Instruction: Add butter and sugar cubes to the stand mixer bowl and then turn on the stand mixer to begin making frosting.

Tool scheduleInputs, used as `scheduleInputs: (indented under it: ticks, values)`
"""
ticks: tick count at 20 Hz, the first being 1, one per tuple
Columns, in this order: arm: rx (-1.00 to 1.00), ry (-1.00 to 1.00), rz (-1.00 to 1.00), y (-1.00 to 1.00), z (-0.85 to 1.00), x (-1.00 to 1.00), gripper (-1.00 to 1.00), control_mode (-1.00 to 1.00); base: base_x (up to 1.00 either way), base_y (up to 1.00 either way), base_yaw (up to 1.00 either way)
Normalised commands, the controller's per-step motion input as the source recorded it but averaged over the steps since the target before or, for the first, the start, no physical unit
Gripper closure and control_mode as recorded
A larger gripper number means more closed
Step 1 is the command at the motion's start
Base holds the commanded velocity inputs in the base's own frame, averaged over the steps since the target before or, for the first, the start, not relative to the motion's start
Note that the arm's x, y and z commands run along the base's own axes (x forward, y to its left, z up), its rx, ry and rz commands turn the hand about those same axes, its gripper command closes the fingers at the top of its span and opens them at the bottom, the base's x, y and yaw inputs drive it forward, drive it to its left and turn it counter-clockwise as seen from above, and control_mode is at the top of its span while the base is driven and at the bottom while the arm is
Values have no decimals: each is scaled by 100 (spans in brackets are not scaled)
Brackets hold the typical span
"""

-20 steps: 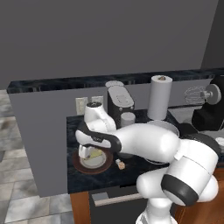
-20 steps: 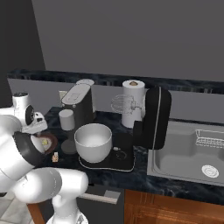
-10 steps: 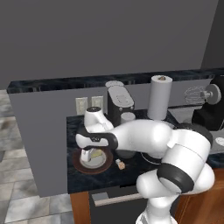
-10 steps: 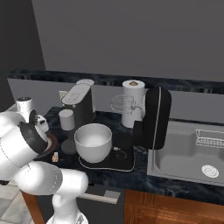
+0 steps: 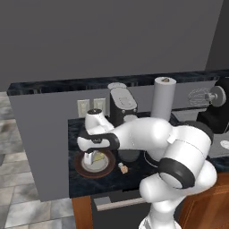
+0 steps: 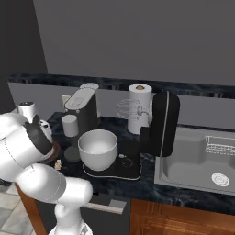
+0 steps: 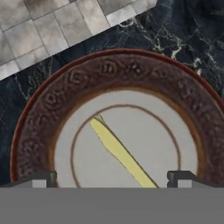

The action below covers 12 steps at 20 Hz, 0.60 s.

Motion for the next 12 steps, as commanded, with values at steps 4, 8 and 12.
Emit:
scheduleInputs:
  ticks: [4, 8, 12]
  values:
    - [-3, -1, 3, 0, -6, 4, -100, -100, 0, 0, 0]
    - [0, 0, 2, 0, -8, 1, -100, -100, 0, 0, 0]
    - [0, 0, 1, 0, -8, 3, -100, -100, 0, 0, 0]
